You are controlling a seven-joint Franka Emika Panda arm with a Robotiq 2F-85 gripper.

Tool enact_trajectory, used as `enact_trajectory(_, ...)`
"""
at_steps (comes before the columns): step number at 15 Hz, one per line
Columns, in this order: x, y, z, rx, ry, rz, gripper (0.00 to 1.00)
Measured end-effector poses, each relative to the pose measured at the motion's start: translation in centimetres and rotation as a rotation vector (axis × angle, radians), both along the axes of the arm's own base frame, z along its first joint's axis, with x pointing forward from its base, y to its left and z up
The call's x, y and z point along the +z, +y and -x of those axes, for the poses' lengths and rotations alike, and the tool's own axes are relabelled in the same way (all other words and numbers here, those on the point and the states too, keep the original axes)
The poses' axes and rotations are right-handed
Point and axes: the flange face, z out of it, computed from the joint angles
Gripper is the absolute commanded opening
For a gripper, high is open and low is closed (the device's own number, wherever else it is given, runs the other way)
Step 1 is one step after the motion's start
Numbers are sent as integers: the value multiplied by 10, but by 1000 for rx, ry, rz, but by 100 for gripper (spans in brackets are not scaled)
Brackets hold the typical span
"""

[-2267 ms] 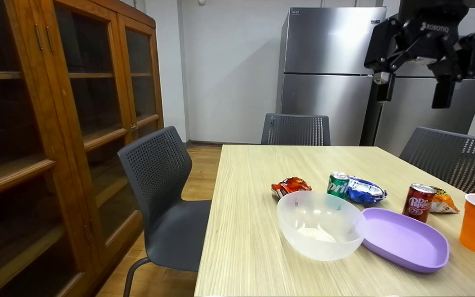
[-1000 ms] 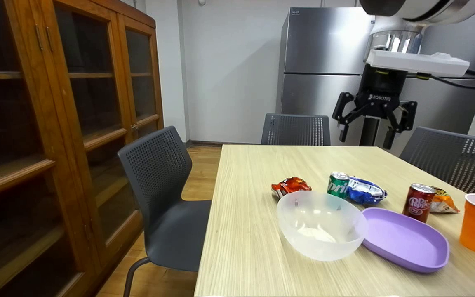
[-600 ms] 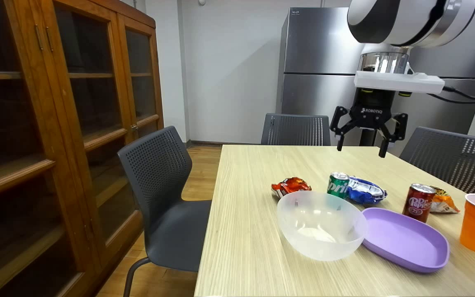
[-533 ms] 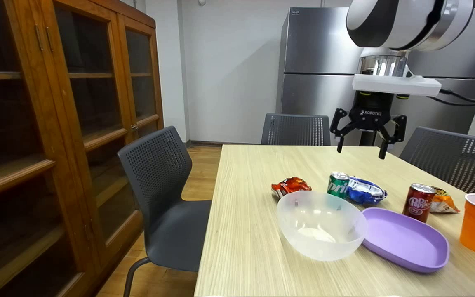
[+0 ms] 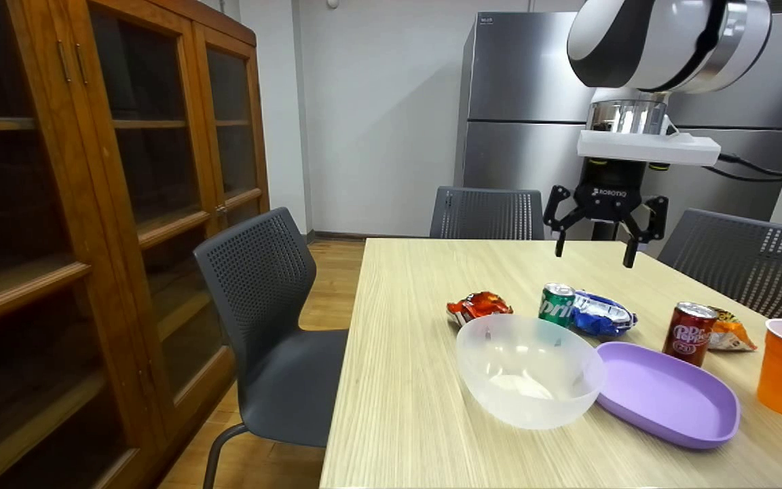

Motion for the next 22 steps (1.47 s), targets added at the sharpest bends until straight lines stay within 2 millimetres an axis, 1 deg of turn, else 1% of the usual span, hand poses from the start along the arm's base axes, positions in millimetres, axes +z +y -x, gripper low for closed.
enact_trajectory(3, 0, 0, 0, 0, 0, 0, 100)
enact_trajectory(6, -6, -2, 1, -2, 12, 2, 100)
enact_trajectory(13, -36, -2, -4, -8, 10, 6, 100)
enact_trajectory(17, -52, -1, -14, -25, -2, 10, 100)
enact_trajectory(22, -69, 0, -33, -73, -19, 25, 100)
